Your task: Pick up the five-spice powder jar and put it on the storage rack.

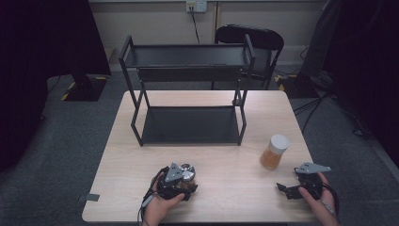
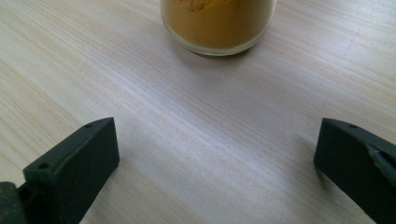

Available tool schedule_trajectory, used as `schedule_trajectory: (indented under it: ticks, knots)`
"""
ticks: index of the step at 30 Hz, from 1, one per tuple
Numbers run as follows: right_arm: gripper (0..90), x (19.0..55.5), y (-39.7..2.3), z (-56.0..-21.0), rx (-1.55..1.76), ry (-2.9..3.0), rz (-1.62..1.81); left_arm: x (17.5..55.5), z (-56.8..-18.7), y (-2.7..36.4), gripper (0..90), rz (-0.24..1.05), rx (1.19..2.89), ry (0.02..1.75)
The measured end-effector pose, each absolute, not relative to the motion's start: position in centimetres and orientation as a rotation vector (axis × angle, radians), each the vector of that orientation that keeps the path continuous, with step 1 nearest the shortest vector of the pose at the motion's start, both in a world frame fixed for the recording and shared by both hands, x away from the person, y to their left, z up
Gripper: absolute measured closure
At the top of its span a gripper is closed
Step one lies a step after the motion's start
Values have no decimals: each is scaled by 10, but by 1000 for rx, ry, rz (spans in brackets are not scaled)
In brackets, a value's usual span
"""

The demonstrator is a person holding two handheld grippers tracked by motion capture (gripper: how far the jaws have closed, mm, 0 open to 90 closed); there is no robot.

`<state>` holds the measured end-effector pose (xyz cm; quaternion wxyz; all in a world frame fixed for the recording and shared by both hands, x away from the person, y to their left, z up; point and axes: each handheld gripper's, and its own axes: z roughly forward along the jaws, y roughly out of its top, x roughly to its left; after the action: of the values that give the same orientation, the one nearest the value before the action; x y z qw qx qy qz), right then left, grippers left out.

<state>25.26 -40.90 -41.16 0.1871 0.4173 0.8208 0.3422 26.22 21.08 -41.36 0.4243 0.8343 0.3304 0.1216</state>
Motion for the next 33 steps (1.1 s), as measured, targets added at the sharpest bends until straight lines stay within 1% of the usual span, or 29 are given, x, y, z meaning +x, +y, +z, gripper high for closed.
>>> schedule_trajectory:
  ticks: [9,23,33]
  knots:
    - [0,253,-409,-412,1175,2311,963,273,-403,209,310,321,2066,847]
    - [0,253,-409,-412,1175,2310,964,304,-378,204,310,332,2051,871]
    - [0,253,-409,-412,1175,2310,964,322,-361,201,310,371,2043,902]
